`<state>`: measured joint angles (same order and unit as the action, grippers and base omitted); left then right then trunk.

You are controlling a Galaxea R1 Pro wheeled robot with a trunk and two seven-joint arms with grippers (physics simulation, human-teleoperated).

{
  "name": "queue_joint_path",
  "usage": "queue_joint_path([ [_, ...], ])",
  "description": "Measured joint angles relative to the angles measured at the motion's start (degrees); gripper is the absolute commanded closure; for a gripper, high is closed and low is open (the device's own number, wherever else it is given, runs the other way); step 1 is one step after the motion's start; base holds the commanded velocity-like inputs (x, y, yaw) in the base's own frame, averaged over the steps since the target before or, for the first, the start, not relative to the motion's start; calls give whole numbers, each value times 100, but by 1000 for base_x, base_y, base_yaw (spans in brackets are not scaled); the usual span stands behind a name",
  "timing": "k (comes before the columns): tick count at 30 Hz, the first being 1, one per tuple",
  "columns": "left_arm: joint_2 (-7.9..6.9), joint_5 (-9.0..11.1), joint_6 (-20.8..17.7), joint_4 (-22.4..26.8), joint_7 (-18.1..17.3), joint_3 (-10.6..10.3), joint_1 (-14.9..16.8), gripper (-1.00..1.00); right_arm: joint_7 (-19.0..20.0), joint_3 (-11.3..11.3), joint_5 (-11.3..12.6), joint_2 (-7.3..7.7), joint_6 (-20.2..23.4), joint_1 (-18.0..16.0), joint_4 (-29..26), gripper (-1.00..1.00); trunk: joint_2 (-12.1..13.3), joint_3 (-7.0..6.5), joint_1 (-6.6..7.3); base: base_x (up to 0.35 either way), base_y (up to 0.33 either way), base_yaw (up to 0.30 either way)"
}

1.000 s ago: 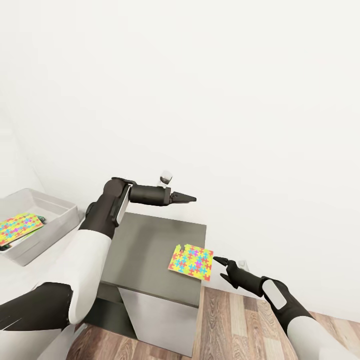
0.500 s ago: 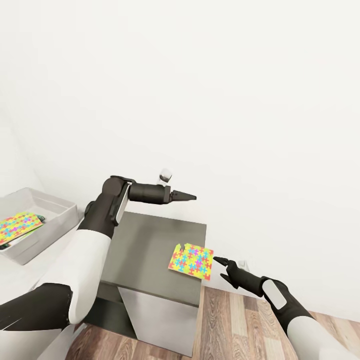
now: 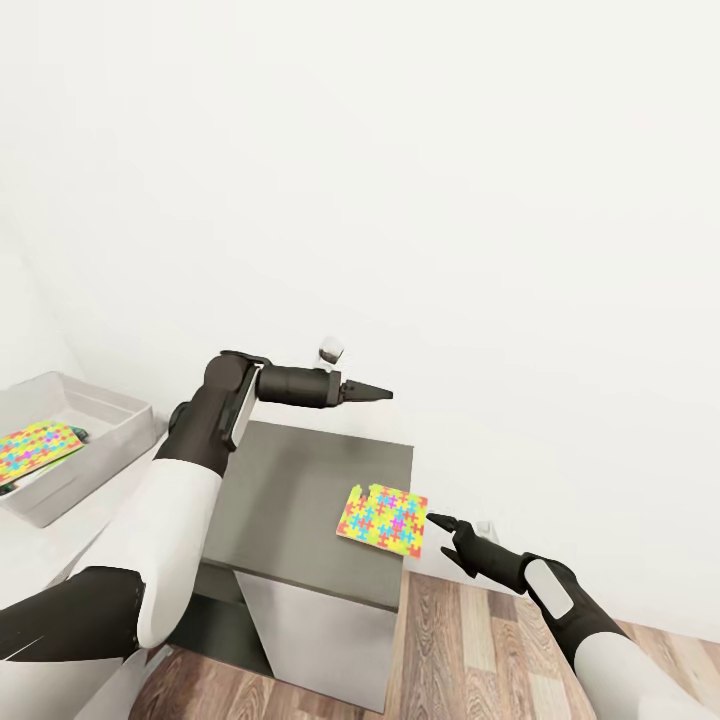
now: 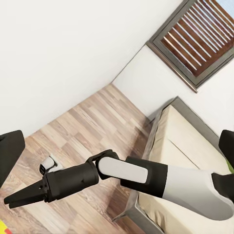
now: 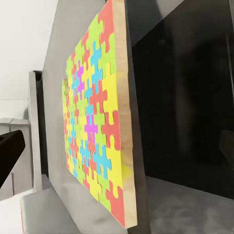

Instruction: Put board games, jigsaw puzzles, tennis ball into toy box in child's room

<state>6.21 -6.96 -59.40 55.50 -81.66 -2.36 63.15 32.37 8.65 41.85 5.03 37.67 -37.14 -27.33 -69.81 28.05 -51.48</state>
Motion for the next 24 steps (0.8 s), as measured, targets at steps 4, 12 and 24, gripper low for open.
queue_joint_path([
  [4,0,6,0,0,0,0,0,-100,0,1,-1,0,-6,0,0,-100,0,0,0,0,20,0],
  [12,0,1,0,0,0,-1,0,-100,0,2,-7,0,-8,0,0,-100,0,0,0,0,112,0],
  [24,0,0,0,0,0,-1,0,-100,-1,5,-10,0,-10,0,0,-100,0,0,0,0,9,0],
])
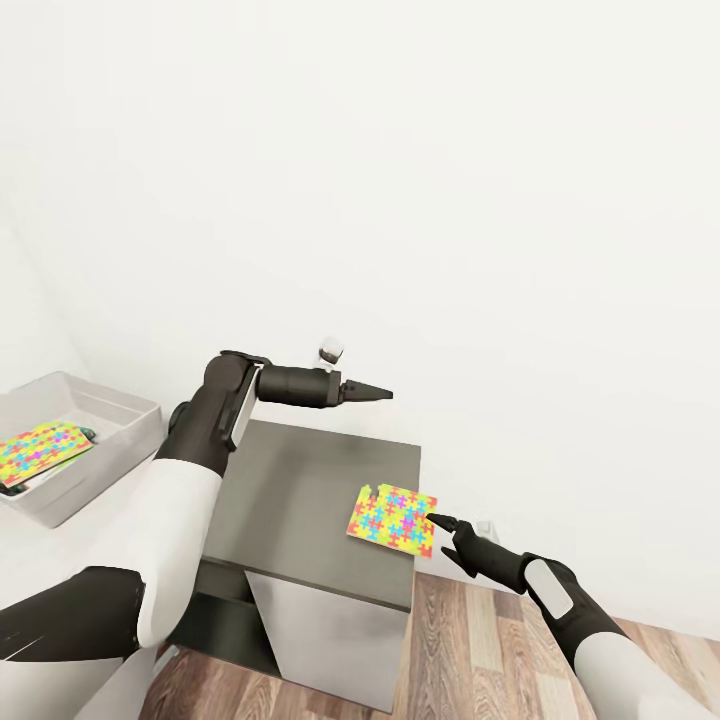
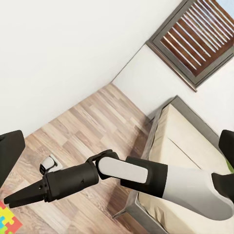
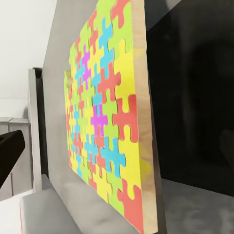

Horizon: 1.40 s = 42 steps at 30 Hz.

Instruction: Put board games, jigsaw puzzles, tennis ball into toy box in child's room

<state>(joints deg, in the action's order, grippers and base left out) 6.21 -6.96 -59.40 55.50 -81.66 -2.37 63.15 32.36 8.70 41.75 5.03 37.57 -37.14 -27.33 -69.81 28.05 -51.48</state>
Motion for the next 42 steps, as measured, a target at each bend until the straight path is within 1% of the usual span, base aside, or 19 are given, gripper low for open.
queue_joint_path([
  [20,0,7,0,0,0,0,0,-100,0,2,0,0,-8,0,0,-100,0,0,0,0,40,0],
  [28,0,8,0,0,0,0,0,-100,0,-2,-2,0,-10,1,0,-100,-319,143,-175,0,1,0],
  [42,0,9,0,0,0,3,0,-100,0,2,-5,0,-23,0,0,-100,-321,144,-176,0,0,0],
])
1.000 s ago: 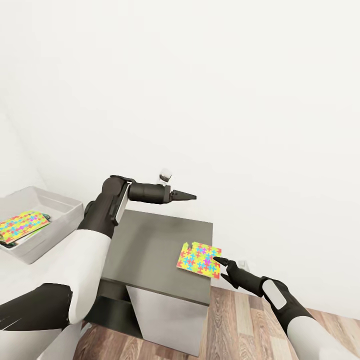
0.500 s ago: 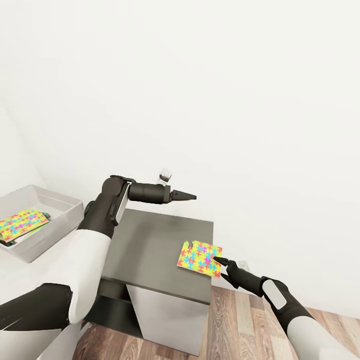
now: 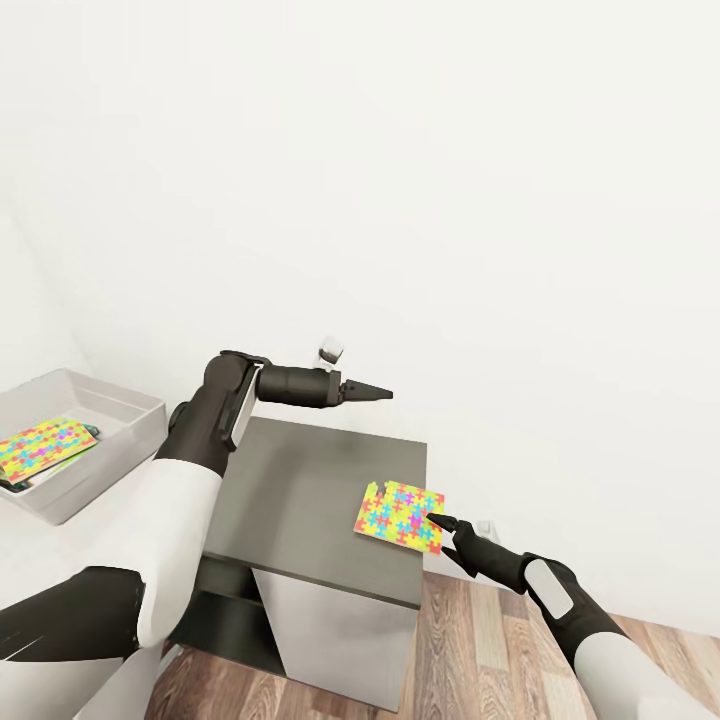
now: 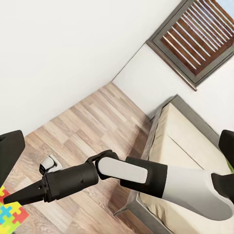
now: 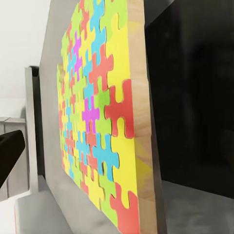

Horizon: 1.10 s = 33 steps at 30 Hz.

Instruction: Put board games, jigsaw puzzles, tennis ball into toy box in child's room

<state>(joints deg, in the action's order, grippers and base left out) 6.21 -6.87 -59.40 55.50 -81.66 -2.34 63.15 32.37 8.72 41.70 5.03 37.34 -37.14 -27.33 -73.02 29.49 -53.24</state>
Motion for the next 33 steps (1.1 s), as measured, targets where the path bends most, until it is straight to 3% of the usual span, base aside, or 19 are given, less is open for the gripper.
queue_joint_path([
  [33,0,0,0,0,0,-3,0,-100,8,1,-1,0,-15,0,0,-100,0,0,0,0,0,0],
])
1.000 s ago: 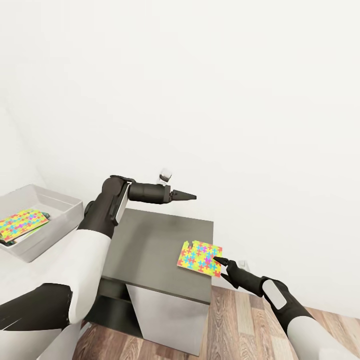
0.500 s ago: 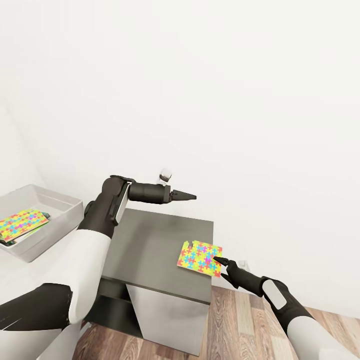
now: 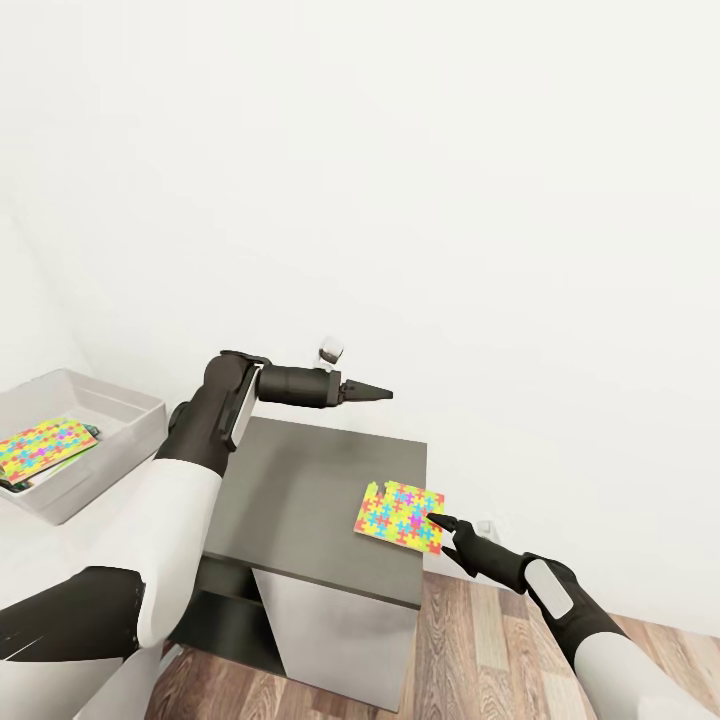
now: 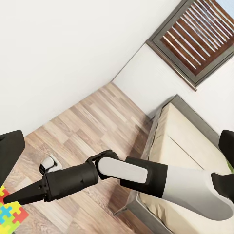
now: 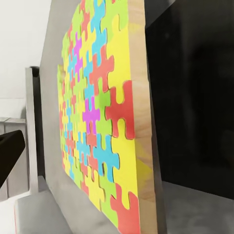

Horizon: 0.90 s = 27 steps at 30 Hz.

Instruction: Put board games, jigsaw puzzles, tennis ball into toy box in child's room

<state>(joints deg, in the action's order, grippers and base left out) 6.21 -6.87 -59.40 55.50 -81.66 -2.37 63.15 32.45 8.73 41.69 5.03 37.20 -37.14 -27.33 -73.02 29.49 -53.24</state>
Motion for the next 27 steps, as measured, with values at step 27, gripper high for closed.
queue_joint_path([
  [27,0,0,0,0,0,8,0,-100,1,0,-13,0,-15,1,0,-100,0,0,1,9,0,0],
])
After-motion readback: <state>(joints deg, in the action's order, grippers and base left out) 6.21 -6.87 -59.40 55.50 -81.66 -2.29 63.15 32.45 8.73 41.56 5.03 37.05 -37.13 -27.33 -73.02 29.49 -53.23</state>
